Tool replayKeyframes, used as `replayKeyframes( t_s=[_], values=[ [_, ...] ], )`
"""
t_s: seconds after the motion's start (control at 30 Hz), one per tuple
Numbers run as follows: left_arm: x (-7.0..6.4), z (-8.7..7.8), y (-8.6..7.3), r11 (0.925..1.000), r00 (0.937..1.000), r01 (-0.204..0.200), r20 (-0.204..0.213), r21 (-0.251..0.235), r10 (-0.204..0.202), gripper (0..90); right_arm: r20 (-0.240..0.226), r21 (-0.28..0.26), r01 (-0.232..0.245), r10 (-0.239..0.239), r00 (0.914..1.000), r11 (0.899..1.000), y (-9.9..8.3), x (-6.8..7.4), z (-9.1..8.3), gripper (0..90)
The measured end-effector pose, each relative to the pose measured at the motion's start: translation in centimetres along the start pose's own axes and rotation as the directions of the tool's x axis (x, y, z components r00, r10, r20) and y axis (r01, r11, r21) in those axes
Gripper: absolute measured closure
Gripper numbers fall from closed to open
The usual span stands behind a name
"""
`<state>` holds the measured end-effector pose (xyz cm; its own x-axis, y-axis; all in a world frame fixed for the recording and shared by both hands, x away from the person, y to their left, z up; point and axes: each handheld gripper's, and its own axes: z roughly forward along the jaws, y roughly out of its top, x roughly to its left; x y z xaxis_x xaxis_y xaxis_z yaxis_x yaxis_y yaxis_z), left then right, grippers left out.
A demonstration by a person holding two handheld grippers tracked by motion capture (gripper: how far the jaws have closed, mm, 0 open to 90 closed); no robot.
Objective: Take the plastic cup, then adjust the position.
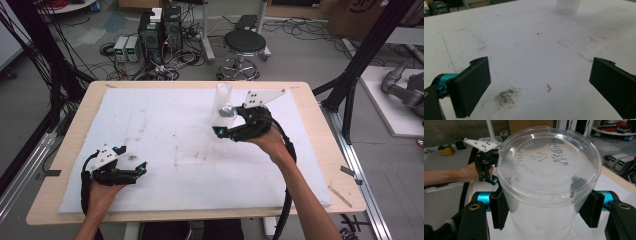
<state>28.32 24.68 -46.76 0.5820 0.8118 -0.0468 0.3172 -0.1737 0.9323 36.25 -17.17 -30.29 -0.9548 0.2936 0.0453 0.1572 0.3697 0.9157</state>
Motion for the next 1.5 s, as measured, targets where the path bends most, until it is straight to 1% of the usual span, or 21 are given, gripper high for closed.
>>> replayKeyframes(
  t_s=[0.03,0.07,0.13,0.2,0.27,0.3,0.33,0.37,0.4,0.43,0.47,0.5,0.57,0.63,0.67,0.87,1.07,1.13,1.27,1.5],
  values=[
    [0.1,0.0,0.0,1.0000,1.0000,0.000,0.004,0.002,0.000,3.6,0.000,0.000,0.000,0.000,1.0000,1.000,0.0,0.0,0.0,35.0],
    [0.2,0.0,0.0,1.0000,0.9999,0.009,0.005,0.001,-0.009,3.6,-0.019,0.003,-0.002,0.003,0.9998,1.000,-0.9,0.8,0.5,35.0],
    [0.2,0.0,0.0,0.9999,0.9999,0.015,0.005,-0.001,-0.015,3.6,-0.023,0.006,-0.004,0.005,0.9997,1.000,-1.2,1.0,0.7,35.0],
    [0.2,0.0,0.0,0.9999,0.9999,0.016,0.005,-0.004,-0.016,3.6,-0.040,0.012,0.001,0.000,0.9992,1.000,-1.9,1.7,1.2,35.0],
    [0.2,0.0,0.0,1.0000,0.9999,0.009,0.007,-0.001,-0.009,3.6,-0.039,0.014,0.004,-0.004,0.9992,1.000,-2.7,2.5,1.6,35.0],
    [0.1,0.0,0.0,1.0000,0.9999,0.010,0.007,0.000,-0.010,3.6,-0.039,0.014,0.004,-0.004,0.9992,1.000,-2.7,2.5,1.6,35.0],
    [0.1,0.0,0.0,1.0000,0.9999,0.008,0.008,0.000,-0.008,3.6,-0.040,0.001,0.000,0.001,0.9992,1.000,-3.3,3.0,1.8,35.0],
    [0.1,0.0,0.0,1.0000,0.9999,0.009,0.007,0.000,-0.009,3.6,-0.040,0.001,0.000,0.001,0.9992,1.000,-3.3,3.0,1.8,35.0],
    [0.1,0.0,0.0,1.0000,0.9999,0.009,0.008,0.000,-0.009,3.6,-0.041,-0.021,-0.017,0.016,0.9990,1.000,-4.1,3.6,2.0,35.0],
    [0.2,0.0,0.0,1.0000,0.9999,0.009,0.010,0.000,-0.009,3.6,-0.041,-0.021,-0.017,0.016,0.9990,1.000,-4.1,3.6,2.0,35.0],
    [0.2,0.0,0.0,0.9999,0.9999,0.010,0.009,0.001,-0.010,3.6,-0.042,-0.024,-0.013,0.012,0.9991,1.000,-4.7,4.1,2.4,35.0],
    [0.2,0.0,0.0,0.9999,0.9999,0.010,0.009,0.001,-0.010,3.6,-0.042,-0.024,-0.013,0.012,0.9991,1.000,-4.7,4.1,2.4,35.0],
    [0.1,0.0,0.0,1.0000,1.0000,0.007,0.006,-0.002,-0.007,3.6,-0.056,-0.005,-0.017,0.016,0.9983,1.000,-5.1,4.2,2.9,35.0],
    [0.1,0.0,0.0,1.0000,1.0000,0.004,0.005,-0.003,-0.004,3.6,-0.053,-0.001,-0.015,0.015,0.9985,1.000,-5.1,4.3,3.0,35.0],
    [0.1,0.0,0.0,1.0000,1.0000,0.004,0.008,-0.005,-0.004,3.6,-0.057,-0.011,-0.007,0.007,0.9984,1.000,-5.2,4.3,3.2,35.0],
    [0.1,-0.1,0.0,1.0000,1.0000,-0.001,0.007,-0.009,0.001,3.6,-0.055,-0.006,-0.006,0.005,0.9984,1.000,-5.3,4.3,3.5,35.0],
    [0.0,0.0,0.0,1.0000,1.0000,-0.001,0.006,-0.001,0.001,3.6,-0.035,-0.014,0.001,-0.001,0.9994,1.000,-5.6,4.2,3.5,35.0],
    [0.0,0.0,0.0,1.0000,1.0000,-0.004,0.005,-0.002,0.004,3.6,-0.035,-0.014,-0.001,0.000,0.9994,1.000,-5.6,4.2,3.5,35.0],
    [0.1,0.0,0.0,1.0000,1.0000,0.007,0.006,-0.001,-0.006,3.6,-0.033,-0.017,0.001,-0.002,0.9995,1.000,-5.7,4.1,3.5,35.0],
    [0.1,0.0,0.0,1.0000,1.0000,0.005,0.006,-0.005,-0.005,3.6,-0.032,-0.025,0.000,-0.001,0.9995,1.000,-5.7,4.1,3.4,35.0]
  ],
)
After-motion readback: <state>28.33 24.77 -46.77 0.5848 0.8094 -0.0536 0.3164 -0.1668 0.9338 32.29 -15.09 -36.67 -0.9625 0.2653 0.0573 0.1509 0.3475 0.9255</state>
